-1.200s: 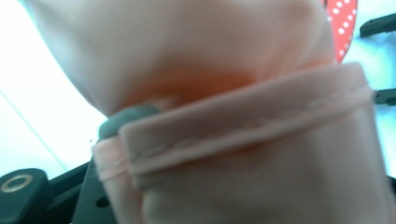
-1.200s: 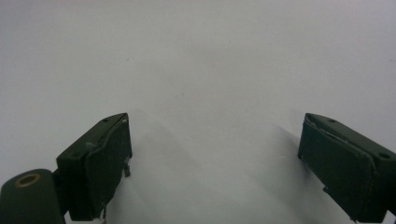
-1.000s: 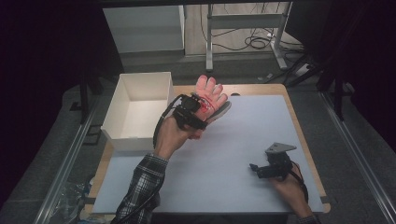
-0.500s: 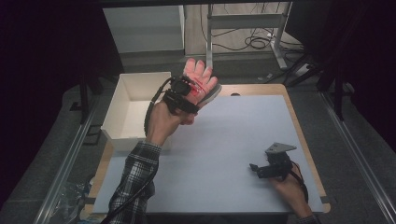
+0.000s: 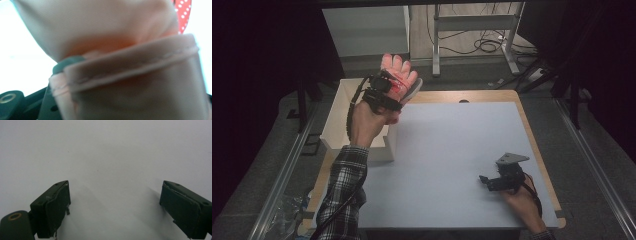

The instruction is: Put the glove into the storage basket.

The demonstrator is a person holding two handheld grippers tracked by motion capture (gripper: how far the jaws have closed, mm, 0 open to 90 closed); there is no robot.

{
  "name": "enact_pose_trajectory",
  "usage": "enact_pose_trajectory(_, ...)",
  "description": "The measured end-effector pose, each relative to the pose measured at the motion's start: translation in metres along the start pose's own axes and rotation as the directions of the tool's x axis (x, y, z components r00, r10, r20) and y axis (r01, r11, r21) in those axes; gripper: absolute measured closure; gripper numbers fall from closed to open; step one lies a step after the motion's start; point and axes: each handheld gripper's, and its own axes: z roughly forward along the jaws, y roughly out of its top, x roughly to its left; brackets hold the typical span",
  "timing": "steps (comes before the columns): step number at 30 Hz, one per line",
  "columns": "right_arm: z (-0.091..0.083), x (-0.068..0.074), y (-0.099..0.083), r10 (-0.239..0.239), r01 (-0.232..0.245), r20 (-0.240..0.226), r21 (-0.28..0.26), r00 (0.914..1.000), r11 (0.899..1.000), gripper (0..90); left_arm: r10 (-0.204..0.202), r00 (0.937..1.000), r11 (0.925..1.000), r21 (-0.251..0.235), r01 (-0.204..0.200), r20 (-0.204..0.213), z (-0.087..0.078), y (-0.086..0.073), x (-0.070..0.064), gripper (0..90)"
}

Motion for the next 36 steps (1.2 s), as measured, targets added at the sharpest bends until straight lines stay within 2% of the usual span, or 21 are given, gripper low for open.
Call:
enact_pose_trajectory(5, 0.0, 0.0, 0.0, -0.001, 0.001, 0.001, 0.0, 1.0, 1.0, 10.0, -0.043, 0.9983, 0.9991, -0.001, 0.043, -0.04, -0.003, -0.01, 0.019, 46.0)
enact_pose_trajectory(9, 0.0, 0.0, 0.0, -0.001, 0.001, 0.001, 0.0, 1.0, 1.0, 10.0, -0.092, 0.9937, 0.9958, -0.002, 0.092, -0.065, 0.0, -0.02, 0.035, 45.5)
enact_pose_trajectory(13, 0.0, 0.0, 0.0, -0.002, 0.002, 0.002, -0.001, 1.0, 1.0, 10.0, -0.129, 0.9886, 0.9916, 0.004, 0.129, -0.078, 0.01, -0.032, 0.051, 45.3)
enact_pose_trajectory(17, 0.0, 0.0, 0.0, -0.001, 0.001, 0.002, -0.001, 1.0, 1.0, 9.9, -0.152, 0.9846, 0.988, 0.015, 0.154, -0.086, 0.022, -0.041, 0.06, 45.0)
enact_pose_trajectory(20, 0.0, 0.0, 0.0, -0.001, 0.001, 0.002, -0.001, 1.0, 1.0, 9.9, -0.176, 0.9793, 0.9839, 0.011, 0.178, -0.099, 0.033, -0.047, 0.067, 44.8)
enact_pose_trajectory(22, 0.0, 0.0, 0.0, -0.001, 0.001, 0.002, -0.001, 1.0, 1.0, 9.9, -0.189, 0.976, 0.9815, 0.011, 0.191, -0.108, 0.04, -0.051, 0.07, 44.7)
enact_pose_trajectory(27, 0.0, 0.0, 0.0, -0.001, 0.001, 0.002, -0.001, 1.0, 1.0, 9.9, -0.201, 0.9725, 0.9788, 0.019, 0.204, -0.118, 0.059, -0.055, 0.074, 44.1)
enact_pose_trajectory(36, 0.0, 0.0, 0.0, -0.001, 0.001, 0.002, -0.001, 1.0, 1.0, 9.9, -0.211, 0.9704, 0.9754, 0.039, 0.217, -0.117, 0.088, -0.055, 0.075, 42.4)
